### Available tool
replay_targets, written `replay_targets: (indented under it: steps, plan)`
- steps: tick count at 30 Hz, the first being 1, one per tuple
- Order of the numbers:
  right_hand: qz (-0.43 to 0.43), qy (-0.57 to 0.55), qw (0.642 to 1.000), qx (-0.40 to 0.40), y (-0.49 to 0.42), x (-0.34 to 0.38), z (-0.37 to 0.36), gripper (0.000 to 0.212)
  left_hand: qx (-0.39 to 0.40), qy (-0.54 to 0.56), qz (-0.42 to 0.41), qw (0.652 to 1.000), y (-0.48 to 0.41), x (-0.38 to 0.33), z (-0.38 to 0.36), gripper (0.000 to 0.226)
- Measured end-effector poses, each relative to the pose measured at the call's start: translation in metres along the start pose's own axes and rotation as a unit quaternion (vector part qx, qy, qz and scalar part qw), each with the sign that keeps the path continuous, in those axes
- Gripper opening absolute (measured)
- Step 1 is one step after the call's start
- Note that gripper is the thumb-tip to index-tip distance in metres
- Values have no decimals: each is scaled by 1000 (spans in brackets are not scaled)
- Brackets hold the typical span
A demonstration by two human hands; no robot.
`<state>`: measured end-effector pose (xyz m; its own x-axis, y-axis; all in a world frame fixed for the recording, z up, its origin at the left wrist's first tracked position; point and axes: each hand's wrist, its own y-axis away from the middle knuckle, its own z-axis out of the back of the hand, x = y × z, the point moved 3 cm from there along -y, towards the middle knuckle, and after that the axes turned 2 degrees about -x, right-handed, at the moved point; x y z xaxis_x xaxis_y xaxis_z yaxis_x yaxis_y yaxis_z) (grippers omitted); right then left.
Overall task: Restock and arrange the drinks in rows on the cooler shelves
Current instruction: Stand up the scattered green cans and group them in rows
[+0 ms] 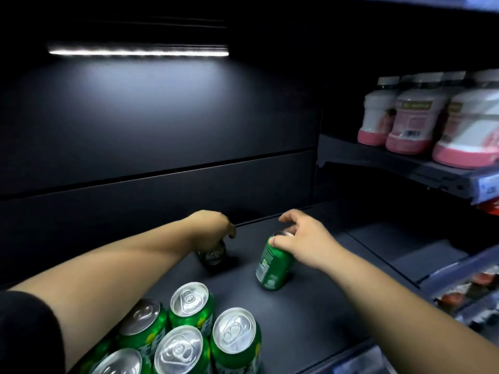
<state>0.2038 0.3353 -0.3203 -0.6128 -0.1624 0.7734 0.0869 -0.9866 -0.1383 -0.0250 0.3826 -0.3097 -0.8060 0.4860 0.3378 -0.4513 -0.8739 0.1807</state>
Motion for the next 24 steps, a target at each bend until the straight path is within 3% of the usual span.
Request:
replay_targets:
  steps: [3,6,9,11,15,17,21,24]
  plan:
    - [25,37,999,19,1,6,1,46,78,24,-27,996,9,2,-3,73]
    - [41,62,997,28,4,10,-1,43,125,-40,-54,990,17,6,-19,91]
    - [52,70,995,37,5,12,-1,41,73,-98,-42,992,26,1,-22,53]
    - [56,71,995,36,5,10,1,41,29,-93,-31,995,29,2,-19,42]
    - [60,34,996,52,7,1,3,45,-26,61,26,998,30,15,-10,59]
    - [60,19,995,76,6,-2,4,46,-42,152,32,987,33,16,-2,57]
    - [69,-7,988,136,3,-7,8,61,-39,348,73,934,50,13,9,53]
    - [80,-20,980,179,2,-8,11,60,4,468,75,881,62,5,9,52]
